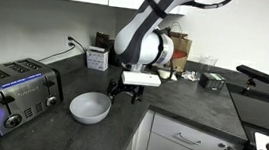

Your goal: Move the white bowl to the right

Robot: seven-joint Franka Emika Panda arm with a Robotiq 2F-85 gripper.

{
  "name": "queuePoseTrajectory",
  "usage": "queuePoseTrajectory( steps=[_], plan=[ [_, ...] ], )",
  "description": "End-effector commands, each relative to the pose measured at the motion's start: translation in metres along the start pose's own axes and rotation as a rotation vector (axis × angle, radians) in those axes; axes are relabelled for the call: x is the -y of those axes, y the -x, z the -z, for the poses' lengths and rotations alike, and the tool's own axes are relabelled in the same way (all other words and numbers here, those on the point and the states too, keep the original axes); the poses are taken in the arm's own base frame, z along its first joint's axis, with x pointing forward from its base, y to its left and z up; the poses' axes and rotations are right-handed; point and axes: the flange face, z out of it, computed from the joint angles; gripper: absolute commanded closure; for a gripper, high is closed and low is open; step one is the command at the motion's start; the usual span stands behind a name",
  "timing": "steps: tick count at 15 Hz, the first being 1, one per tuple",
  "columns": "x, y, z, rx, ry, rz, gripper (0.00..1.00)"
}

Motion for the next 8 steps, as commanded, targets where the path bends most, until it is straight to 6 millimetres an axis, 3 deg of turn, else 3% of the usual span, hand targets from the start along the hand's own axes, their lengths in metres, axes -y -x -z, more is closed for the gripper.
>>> queuePoseTrajectory(
  steps=[1, 3, 4, 5, 8],
  plan=[
    [0.019, -0.027, -0.024, 0.067, -0.100, -0.043, 0.00],
    [0.029, -0.039, -0.041, 0.077, -0.130, -0.054, 0.00],
    [0.030, -0.045, -0.049, 0.083, -0.126, -0.060, 0.25],
    [0.030, -0.049, -0.056, 0.097, -0.124, -0.060, 0.28],
    [0.025, -0.056, -0.069, 0.127, -0.112, -0.063, 0.51]
  ],
)
